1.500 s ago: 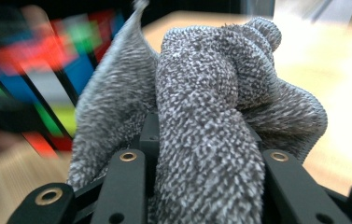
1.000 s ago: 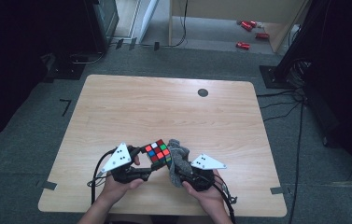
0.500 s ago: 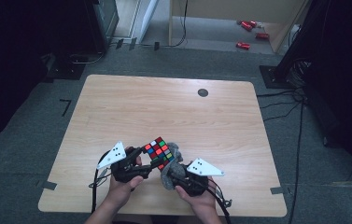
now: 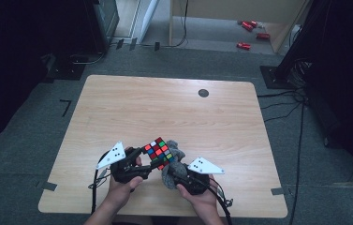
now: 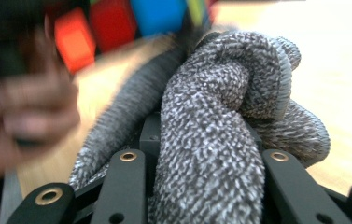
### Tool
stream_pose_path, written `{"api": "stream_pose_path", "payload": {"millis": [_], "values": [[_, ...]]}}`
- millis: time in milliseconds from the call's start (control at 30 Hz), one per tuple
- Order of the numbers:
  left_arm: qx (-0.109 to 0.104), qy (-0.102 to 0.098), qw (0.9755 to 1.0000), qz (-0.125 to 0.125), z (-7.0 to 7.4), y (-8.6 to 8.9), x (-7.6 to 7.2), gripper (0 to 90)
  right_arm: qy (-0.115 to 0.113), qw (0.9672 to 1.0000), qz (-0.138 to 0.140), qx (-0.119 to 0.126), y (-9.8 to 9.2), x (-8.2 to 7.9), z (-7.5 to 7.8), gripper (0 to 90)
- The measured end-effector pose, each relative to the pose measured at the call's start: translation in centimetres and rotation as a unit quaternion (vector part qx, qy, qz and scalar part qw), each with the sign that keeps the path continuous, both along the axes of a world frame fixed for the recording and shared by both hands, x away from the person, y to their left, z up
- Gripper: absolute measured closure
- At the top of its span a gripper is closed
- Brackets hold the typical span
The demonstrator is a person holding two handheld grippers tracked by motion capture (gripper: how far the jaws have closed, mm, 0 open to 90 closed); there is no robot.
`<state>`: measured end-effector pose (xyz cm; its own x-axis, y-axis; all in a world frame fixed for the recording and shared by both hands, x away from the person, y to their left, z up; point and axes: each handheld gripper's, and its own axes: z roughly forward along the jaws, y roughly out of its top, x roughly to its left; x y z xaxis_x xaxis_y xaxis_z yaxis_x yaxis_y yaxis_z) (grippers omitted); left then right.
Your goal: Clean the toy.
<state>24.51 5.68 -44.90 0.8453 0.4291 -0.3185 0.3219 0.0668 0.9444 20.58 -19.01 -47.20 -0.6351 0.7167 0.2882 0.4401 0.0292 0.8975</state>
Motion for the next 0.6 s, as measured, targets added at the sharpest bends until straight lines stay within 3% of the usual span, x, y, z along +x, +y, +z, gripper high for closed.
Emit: {"api": "stream_pose_path", "payload": {"millis": [67, 133, 200, 300, 367, 467, 533, 600], "values": [[-0.004, -0.001, 1.0000, -0.003, -0.1, -0.4, -0.2, 34.7, -0.020, 0.9998, 0.006, -0.003, 0.4, -0.6, 0.4, 66.2], [0.008, -0.014, 0.9999, 0.003, -0.1, -0.6, -0.3, 34.7, -0.022, 0.9996, 0.016, -0.008, 1.1, -1.1, 0.4, 66.2], [0.019, -0.014, 0.9997, 0.005, -0.2, -0.6, -0.3, 34.8, -0.013, 0.9987, 0.049, -0.011, 2.0, -1.4, 0.2, 66.2], [0.026, -0.015, 0.9995, 0.012, -0.2, -0.6, -0.3, 34.7, -0.019, 0.9941, 0.102, -0.028, 3.4, -2.0, -0.1, 65.9], [0.026, -0.012, 0.9994, 0.016, -0.1, -0.4, -0.2, 34.7, -0.023, 0.9917, 0.119, -0.043, 4.0, -2.2, -0.2, 65.8], [0.019, -0.011, 0.9995, 0.020, 0.1, 0.2, 0.0, 34.8, -0.010, 0.9950, 0.079, -0.060, 3.1, -1.5, -0.3, 65.6], [0.014, -0.010, 0.9996, 0.022, 0.1, 0.4, 0.1, 34.7, 0.004, 0.9990, 0.023, -0.039, 1.4, -0.6, -0.2, 65.5], [0.015, -0.010, 0.9996, 0.021, 0.1, 0.3, 0.0, 34.7, 0.005, 0.9999, -0.005, -0.013, 0.4, -0.4, 0.1, 65.5]]}}
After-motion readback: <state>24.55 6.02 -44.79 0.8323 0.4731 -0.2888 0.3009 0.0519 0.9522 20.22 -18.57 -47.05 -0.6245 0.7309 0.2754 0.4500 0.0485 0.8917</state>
